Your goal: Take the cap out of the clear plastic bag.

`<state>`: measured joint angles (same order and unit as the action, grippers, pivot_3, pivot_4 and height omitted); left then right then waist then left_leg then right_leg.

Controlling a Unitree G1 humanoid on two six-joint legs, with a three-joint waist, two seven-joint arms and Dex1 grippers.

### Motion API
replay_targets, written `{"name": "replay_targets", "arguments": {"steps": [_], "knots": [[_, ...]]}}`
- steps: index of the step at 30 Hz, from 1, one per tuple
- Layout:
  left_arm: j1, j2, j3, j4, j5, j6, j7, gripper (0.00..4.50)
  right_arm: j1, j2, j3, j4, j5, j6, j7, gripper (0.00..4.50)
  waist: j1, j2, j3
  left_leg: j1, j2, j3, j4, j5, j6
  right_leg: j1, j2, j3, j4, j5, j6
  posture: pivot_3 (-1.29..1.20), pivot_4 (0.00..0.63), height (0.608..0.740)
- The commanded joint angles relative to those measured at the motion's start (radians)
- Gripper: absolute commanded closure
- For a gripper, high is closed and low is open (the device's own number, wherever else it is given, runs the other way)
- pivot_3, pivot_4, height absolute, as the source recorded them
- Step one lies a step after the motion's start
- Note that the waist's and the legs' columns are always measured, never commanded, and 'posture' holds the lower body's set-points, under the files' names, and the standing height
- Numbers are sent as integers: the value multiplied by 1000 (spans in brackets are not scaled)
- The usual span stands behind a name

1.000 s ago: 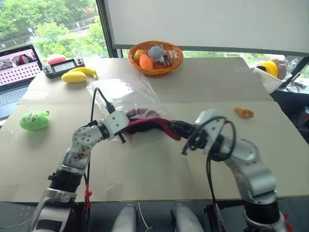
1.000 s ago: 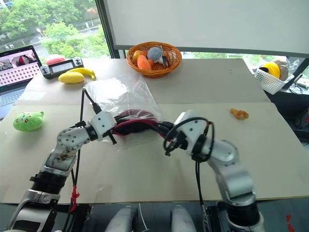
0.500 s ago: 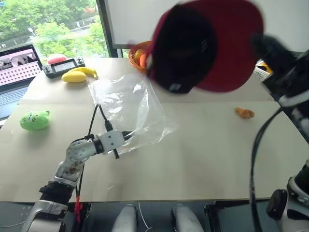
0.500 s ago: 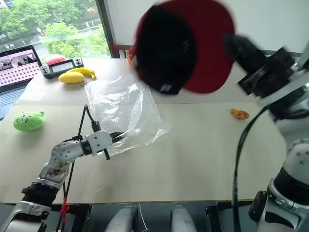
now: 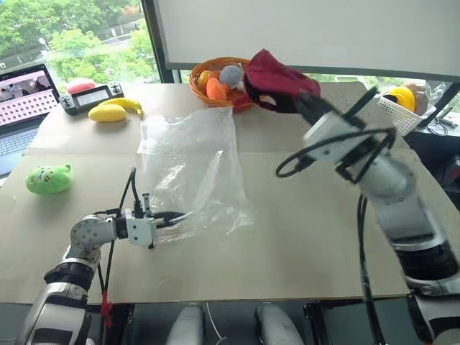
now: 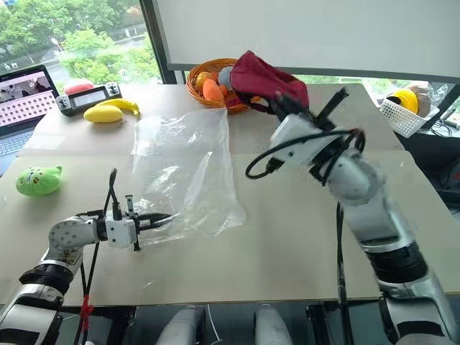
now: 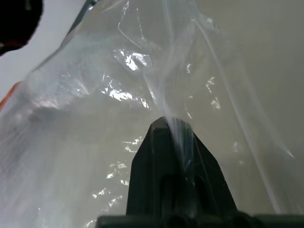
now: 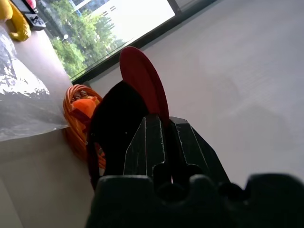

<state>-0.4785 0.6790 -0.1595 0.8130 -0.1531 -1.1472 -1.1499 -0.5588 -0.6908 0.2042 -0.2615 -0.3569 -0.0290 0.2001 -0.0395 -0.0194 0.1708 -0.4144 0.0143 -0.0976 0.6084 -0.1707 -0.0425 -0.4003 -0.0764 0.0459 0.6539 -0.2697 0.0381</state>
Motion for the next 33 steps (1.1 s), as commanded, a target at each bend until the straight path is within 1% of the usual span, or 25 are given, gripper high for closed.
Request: {"name": "replay_targets", "arguments": {"steps": [1, 5, 6, 8, 12, 13, 14, 15, 18, 21, 23, 24, 25, 26, 28, 31, 32, 33], "knots": [[-49, -16, -14, 105, 6, -46, -38, 4500, 62, 62, 142, 55, -145, -121, -19, 4446, 0, 0, 0, 0, 0, 0, 0, 0, 0, 0, 0, 0, 1, 0, 0, 0, 150, 733], [-91, -35, -13, 189, 41, -64, -23, 4500, 159, 143, 249, 119, -177, -182, 15, 4446, 1, 0, 0, 6, 0, 0, 0, 0, 0, 4, 0, 0, 2, 0, 1, 0, 150, 733], [-99, -38, -15, 203, 55, -68, -16, 4500, 181, 163, 264, 143, -168, -172, 35, 4446, 2, 0, 0, 8, 0, 0, 1, 0, 0, 7, 0, 0, 2, -1, 1, 0, 150, 733], [-108, -42, -16, 220, 69, -76, -8, 4500, 204, 183, 275, 168, -177, -171, 50, 4446, 2, 0, 0, 12, 0, 0, 2, 0, 0, 12, 0, 0, 2, -4, 7, 0, 150, 733], [-113, -44, -21, 238, 90, -96, 3, 4500, 242, 234, 262, 206, -117, -129, 105, 4446, 1, 0, -2, 16, 0, -1, 2, 0, 0, 15, 1, 0, 3, -4, 7, 0, 150, 733], [-112, -43, -22, 240, 95, -104, 7, 4221, 249, 245, 246, 209, -95, -125, 111, 3721, 1, 0, -2, 17, 0, -1, 2, 0, 0, 15, 1, 0, 4, -4, 7, 0, 150, 733], [-112, -42, -23, 241, 100, -109, 11, 3918, 253, 254, 234, 211, -79, -122, 117, 3449, 2, 0, -2, 17, 0, -1, 2, 0, 0, 15, 1, 0, 4, -4, 7, 0, 150, 733], [-106, -43, -24, 237, 91, -102, 2, 3709, 262, 267, 214, 211, -37, -94, 144, 3168, 3, 0, -2, 17, 0, -1, 2, 0, 0, 15, 1, 0, 4, -4, 7, 0, 150, 733], [-86, -42, -36, 217, 65, -85, -35, 2624, 277, 286, 163, 201, 64, -1, 230, 2107, 3, 0, -2, 16, 0, -1, 3, 1, 0, 15, 1, 0, 4, -4, 7, 0, 150, 733], [-67, -36, -52, 168, 24, -50, -91, 1587, 276, 290, 112, 178, 150, 90, 304, 1165, 3, 0, -2, 16, 0, -2, 3, 1, 0, 15, 1, 0, 4, -4, 7, 0, 150, 733], [-44, -29, -61, 91, -25, 24, -140, 717, 265, 288, 68, 157, 195, 144, 331, 348, 1, 0, -2, 15, 0, -2, 3, 1, 0, 14, 1, 0, 4, -4, 7, 0, 150, 733], [-29, -21, -67, 36, -54, 67, -166, 505, 261, 289, 45, 141, 233, 186, 353, 113, 0, 0, -2, 15, 0, -1, 2, 0, 0, 14, 1, 0, 4, -4, 7, 0, 150, 733], [-6, -6, -72, -50, -94, 150, -194, 83, 259, 288, 16, 117, 286, 244, 383, 0, -1, 0, -2, 15, 0, -1, 2, 0, 0, 14, 1, 0, 4, -4, 7, 0, 150, 733], [17, 9, -74, -133, -130, 233, -211, 83, 262, 288, -10, 90, 340, 308, 412, 0, -3, 0, -2, 14, 0, -2, 2, 0, 0, 13, 1, 0, 4, -4, 7, 0, 150, 733], [70, 75, -82, -369, -223, 511, -244, 83, 259, 292, -102, 23, 496, 447, 461, 0, -8, 0, -2, 13, 1, -2, 1, 0, 0, 13, 1, 0, 4, -3, 5, 0, 150, 733], [126, 158, -75, -611, -305, 813, -261, 83, 254, 276, -188, -43, 644, 580, 508, 0, -9, 0, 0, 10, 1, -3, 1, 0, 0, 10, 1, 0, 4, -2, 2, 0, 150, 733], [140, 180, -69, -675, -327, 892, -265, 83, 253, 270, -212, -61, 690, 621, 519, 0, -8, 0, 0, 10, 1, -3, 1, 0, 0, 10, 1, -1, 4, -3, 4, 0, 150, 733], [150, 212, -64, -742, -374, 1009, -273, 83, 252, 261, -246, -84, 754, 678, 535, 0, -8, 1, 0, 10, 1, -3, 1, 0, 0, 11, 1, -1, 4, -5, 6, 0, 150, 733]]}}
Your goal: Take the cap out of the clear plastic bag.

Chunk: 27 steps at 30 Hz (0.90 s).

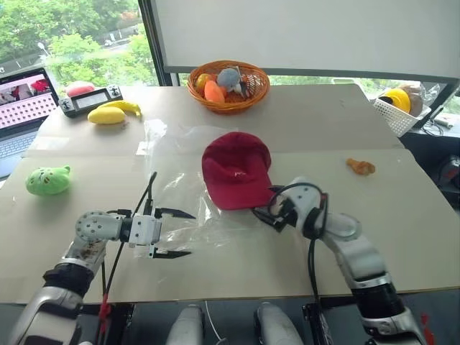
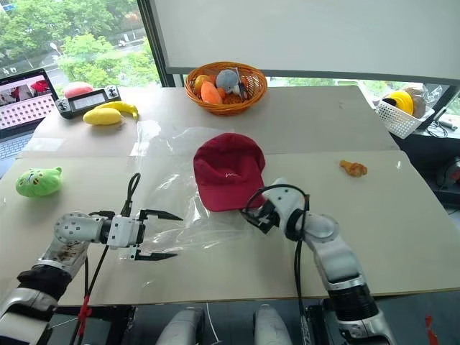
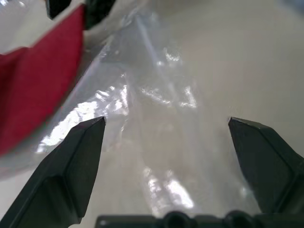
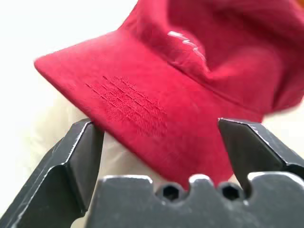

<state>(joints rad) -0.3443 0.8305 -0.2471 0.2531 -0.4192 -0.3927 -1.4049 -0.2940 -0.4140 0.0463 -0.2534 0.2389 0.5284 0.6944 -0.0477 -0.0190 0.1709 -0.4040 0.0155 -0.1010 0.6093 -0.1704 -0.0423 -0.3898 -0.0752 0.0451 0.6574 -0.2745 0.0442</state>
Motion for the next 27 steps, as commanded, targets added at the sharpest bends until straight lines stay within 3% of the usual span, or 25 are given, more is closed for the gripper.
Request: {"name": "replay_targets", "arguments": {"steps": [1, 5, 11, 13, 18, 20, 27], "knots": [[20, 81, 31, -226, -143, 351, -18, 83, -14, -24, -113, -110, 207, 158, 53, 0, 1, 0, 0, 0, 0, 0, 0, 0, 0, 0, 0, 0, 0, 0, 0, 0, 150, 733], [-9, 68, 99, -280, -250, 609, 69, 83, -18, -27, -188, -141, 347, 247, 50, 0, 3, 1, 1, 0, 0, 0, 0, 0, 0, 1, 0, 0, -1, -1, 1, 0, 150, 733], [-68, -136, 342, -187, -322, 789, 501, 83, -74, 86, -469, -101, 553, 273, -199, 0, 6, -1, 3, 0, 0, -1, 1, 0, 0, 0, 0, -1, 0, -1, 1, 0, 150, 733], [-61, -222, 427, -172, -296, 784, 697, 83, -61, 92, -493, -95, 517, 236, -263, 0, 6, -1, 3, -1, -1, -1, 1, 0, 0, 0, 0, -1, 0, -1, 1, 0, 150, 733], [16, -376, 516, -97, -12, 638, 1162, 83, -6, 75, -483, -12, 241, 28, -455, 0, 5, -1, 3, -1, -1, 0, -2, 0, 0, -1, -1, 0, -1, 2, -5, 0, 150, 733], [36, -409, 539, -61, 36, 601, 1235, 83, 21, 51, -467, 14, 133, -51, -510, 0, 7, -1, 3, 0, -2, 1, -1, 0, 0, -1, -1, 1, -1, 2, -5, 0, 150, 733], [23, -436, 585, 113, 143, 466, 1347, 83, 151, 26, -474, 47, -14, -164, -578, 0, 16, -1, 2, 0, -2, 1, -1, 0, 0, 0, -1, 1, -1, 2, -5, 0, 150, 733]]}}
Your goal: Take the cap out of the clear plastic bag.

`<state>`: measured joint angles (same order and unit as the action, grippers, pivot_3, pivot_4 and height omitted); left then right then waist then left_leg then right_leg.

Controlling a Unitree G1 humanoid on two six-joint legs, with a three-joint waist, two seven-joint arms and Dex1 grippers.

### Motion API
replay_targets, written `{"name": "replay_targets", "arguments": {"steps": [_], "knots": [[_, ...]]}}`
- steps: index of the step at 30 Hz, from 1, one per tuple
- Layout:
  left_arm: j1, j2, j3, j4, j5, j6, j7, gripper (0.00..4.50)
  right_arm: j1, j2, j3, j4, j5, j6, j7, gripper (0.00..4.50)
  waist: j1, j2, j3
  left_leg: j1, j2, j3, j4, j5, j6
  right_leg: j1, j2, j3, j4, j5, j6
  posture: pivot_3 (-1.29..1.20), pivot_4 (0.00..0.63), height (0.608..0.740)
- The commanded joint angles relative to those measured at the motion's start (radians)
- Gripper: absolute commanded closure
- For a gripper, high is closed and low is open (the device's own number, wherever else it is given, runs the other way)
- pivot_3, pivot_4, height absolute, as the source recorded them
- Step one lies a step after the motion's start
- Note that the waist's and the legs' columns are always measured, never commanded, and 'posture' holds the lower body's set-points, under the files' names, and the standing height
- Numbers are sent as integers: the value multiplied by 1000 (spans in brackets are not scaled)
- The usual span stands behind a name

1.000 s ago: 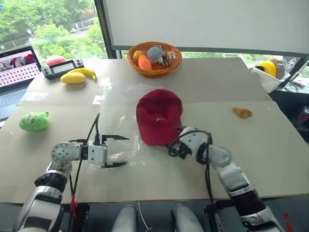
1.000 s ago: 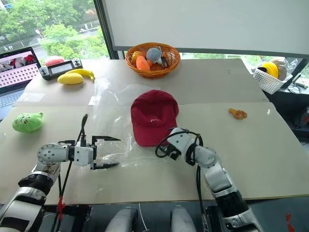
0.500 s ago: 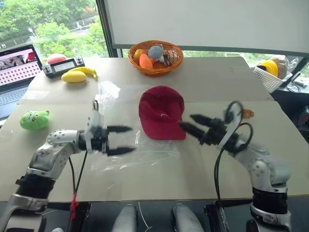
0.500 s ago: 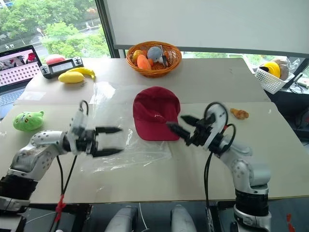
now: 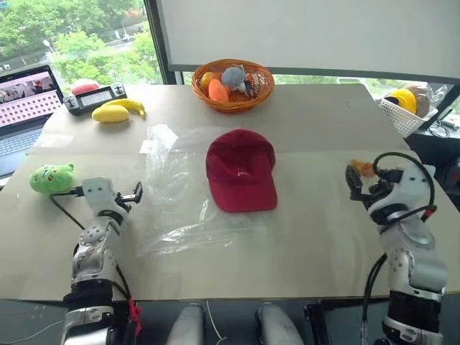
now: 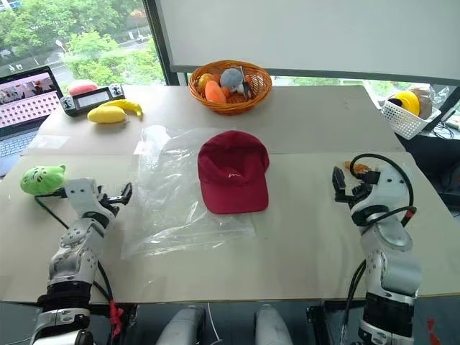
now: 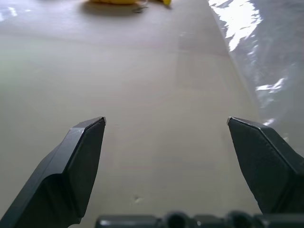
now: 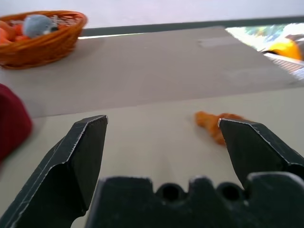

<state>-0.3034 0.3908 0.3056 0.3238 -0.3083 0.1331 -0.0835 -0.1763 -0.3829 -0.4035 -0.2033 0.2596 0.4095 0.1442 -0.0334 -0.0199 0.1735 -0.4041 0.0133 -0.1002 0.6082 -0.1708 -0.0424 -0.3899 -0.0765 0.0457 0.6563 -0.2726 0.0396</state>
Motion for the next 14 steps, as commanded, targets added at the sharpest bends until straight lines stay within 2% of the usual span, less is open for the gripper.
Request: {"name": "replay_targets", "arguments": {"steps": [1, 14], "knots": [[-26, 6, 36, 59, 34, -72, 22, 83, 45, 1, -28, -3, -36, -57, -31, 0, 2, -1, 0, 0, 0, 0, 0, 0, 0, 0, 0, 0, 0, 0, 0, 0, 150, 733], [-131, 31, 42, 220, 61, -176, -39, 83, 97, 18, -9, 15, -47, -69, -26, 0, -5, 0, 0, 0, 0, 0, 0, 0, 0, 0, 0, 0, 0, -2, 3, 0, 150, 733]]}}
